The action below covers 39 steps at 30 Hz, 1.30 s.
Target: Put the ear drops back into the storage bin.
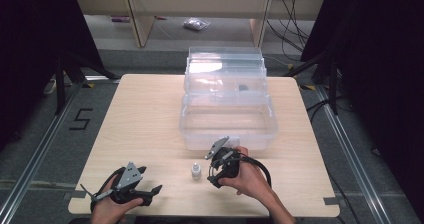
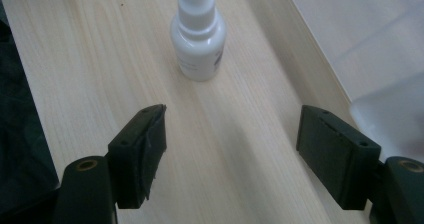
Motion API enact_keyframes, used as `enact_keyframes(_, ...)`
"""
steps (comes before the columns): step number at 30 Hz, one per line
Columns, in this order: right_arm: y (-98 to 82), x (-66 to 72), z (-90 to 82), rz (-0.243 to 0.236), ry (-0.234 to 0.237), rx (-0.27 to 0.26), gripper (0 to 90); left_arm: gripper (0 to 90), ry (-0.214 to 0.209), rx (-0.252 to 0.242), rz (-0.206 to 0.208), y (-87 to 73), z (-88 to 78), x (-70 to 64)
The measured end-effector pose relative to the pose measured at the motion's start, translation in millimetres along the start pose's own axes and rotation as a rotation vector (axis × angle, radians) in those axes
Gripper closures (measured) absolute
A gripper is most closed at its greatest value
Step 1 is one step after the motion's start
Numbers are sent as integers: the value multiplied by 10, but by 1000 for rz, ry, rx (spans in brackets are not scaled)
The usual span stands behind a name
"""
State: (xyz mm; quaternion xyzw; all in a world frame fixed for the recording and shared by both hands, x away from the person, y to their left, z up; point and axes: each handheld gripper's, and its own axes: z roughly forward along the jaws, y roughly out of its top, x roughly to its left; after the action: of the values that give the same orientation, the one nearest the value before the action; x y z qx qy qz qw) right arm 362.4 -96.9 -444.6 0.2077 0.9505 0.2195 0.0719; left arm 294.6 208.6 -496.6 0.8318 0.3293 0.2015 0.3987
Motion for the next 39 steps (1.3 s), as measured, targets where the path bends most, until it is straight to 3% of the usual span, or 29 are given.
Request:
enact_keyframes(5, 74, 18, 52, 3, 4, 19, 297, 177, -7, 12, 4, 1, -4, 0)
enact_keyframes(19, 334, 39, 208, -65, 44, 57, 354, 177, -10, 10, 5, -2, 2, 3)
enact_keyframes(21, 378, 56, 231, -92, 31, 74, 370, 177, -5, 12, 6, -2, -1, 1)
enact_keyframes(23, 407, 81, 265, -83, 44, 102, 385, 177, -9, 12, 1, -3, -2, -1)
enact_keyframes(24, 441, 54, 295, -134, 42, 108, 399, 177, -9, 12, 1, -3, -3, 0)
enact_keyframes(27, 456, 71, 312, -103, 45, 126, 412, 177, -9, 11, 0, -3, -3, -1)
enact_keyframes(33, 503, 26, 392, -160, 34, 171, 461, 177, -12, 13, 2, -3, -1, 1)
enact_keyframes(35, 496, 29, 399, -132, 46, 182, 468, 177, -10, 14, 2, -3, -1, -1)
enact_keyframes(39, 556, 32, 435, -166, 54, 201, 490, 177, -15, 12, 1, -4, 0, 1)
